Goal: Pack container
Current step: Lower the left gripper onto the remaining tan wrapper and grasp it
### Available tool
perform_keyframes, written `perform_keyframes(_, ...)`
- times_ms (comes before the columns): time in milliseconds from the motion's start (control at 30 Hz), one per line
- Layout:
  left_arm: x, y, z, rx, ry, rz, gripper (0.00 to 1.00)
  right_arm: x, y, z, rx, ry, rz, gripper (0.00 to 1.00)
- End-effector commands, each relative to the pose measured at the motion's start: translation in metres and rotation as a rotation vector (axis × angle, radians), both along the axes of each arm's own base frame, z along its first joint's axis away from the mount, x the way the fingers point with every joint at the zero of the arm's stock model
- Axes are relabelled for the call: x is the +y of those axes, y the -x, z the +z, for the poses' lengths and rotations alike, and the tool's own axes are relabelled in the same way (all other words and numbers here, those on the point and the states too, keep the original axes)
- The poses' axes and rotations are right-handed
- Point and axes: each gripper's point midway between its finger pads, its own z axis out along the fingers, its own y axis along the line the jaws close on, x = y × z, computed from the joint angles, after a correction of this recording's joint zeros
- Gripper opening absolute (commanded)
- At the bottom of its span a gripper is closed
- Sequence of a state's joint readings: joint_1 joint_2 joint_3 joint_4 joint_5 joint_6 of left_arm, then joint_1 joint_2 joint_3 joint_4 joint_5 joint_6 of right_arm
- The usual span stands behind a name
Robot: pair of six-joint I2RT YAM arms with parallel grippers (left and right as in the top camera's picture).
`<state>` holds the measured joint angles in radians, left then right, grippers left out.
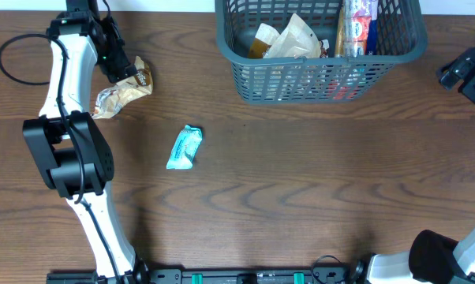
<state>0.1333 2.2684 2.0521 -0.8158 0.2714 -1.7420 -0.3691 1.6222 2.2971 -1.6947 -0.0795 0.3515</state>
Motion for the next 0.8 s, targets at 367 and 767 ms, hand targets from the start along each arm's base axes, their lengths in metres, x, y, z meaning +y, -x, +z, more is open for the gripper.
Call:
perform_keyframes(367,-0.003,0.026,-0.006,0.111,0.029,-0.009,0.99,0.003,0.000,-0.001,0.002,-0.011,0.023,0.99)
perform_keyframes(767,0.026,0.051,-0.021,0.241,-0.102,0.132,0.99,0.004,-0.001,-0.001,0.001,-0.013,0.028,0.99)
